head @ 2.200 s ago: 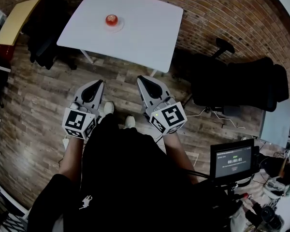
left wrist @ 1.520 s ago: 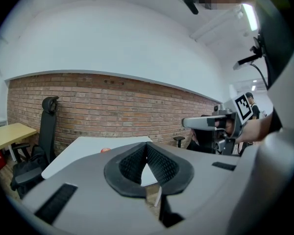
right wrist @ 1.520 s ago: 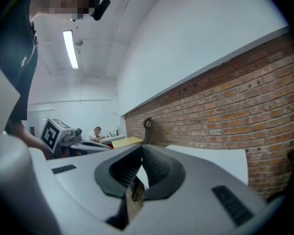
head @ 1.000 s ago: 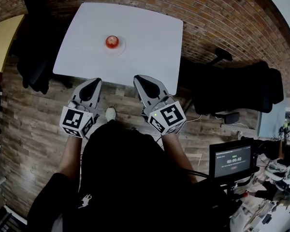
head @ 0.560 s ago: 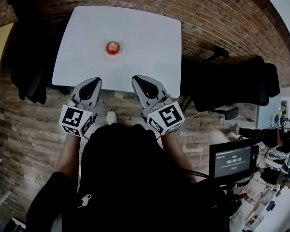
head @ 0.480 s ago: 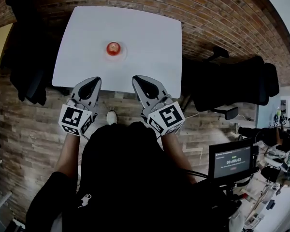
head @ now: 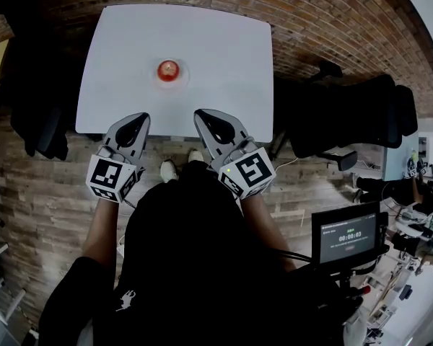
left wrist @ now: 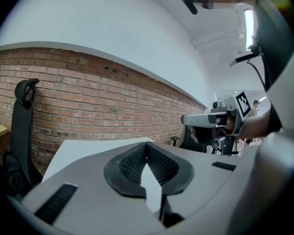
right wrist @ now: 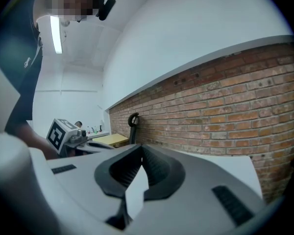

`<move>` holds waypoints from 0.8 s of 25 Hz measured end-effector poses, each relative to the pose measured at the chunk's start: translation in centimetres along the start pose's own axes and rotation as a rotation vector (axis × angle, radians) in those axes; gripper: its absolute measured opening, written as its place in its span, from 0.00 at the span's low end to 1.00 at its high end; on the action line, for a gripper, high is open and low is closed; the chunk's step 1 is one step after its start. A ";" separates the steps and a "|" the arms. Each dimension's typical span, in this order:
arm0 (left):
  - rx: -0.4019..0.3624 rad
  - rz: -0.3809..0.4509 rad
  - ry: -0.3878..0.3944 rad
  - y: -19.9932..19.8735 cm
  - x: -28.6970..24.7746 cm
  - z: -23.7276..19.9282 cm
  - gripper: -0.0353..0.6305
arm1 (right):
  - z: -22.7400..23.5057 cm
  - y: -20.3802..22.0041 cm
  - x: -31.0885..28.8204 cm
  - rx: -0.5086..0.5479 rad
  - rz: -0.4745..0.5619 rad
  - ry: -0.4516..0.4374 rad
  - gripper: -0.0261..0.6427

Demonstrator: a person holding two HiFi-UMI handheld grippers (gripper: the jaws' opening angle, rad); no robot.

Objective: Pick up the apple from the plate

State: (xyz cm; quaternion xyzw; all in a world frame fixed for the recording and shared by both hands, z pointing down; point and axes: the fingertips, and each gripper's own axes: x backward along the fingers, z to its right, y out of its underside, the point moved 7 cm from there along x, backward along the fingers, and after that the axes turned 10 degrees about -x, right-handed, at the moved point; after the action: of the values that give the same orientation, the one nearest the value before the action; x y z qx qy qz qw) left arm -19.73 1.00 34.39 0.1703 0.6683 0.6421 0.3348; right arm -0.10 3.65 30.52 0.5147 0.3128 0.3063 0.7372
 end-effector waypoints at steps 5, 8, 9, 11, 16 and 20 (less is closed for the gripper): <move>-0.007 -0.026 -0.004 0.3 -2.4 -0.7 0.06 | 3.0 -0.4 -0.8 -0.013 -0.011 0.008 0.05; 0.008 -0.014 -0.023 0.2 -3.8 -1.4 0.06 | 4.8 -0.8 -2.0 -0.014 -0.018 -0.010 0.04; 0.013 -0.011 -0.031 0.1 -4.1 -1.6 0.06 | 5.1 -0.9 -2.3 -0.014 -0.019 -0.016 0.05; 0.013 -0.014 -0.046 0.1 -4.7 -1.9 0.06 | 5.7 -1.3 -3.0 0.006 -0.020 -0.028 0.05; 0.005 -0.047 -0.090 0.8 -7.6 -3.3 0.06 | 8.1 -1.4 -5.8 0.111 -0.083 -0.066 0.04; 0.018 -0.074 -0.114 2.1 -10.0 -4.2 0.06 | 9.9 -0.5 -7.9 0.110 -0.141 -0.100 0.04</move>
State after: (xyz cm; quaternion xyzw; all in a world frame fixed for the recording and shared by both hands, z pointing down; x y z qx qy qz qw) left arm -15.71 -8.47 38.48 0.1850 0.6598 0.6124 0.3942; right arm 2.80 -8.24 33.97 0.5455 0.3274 0.2099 0.7424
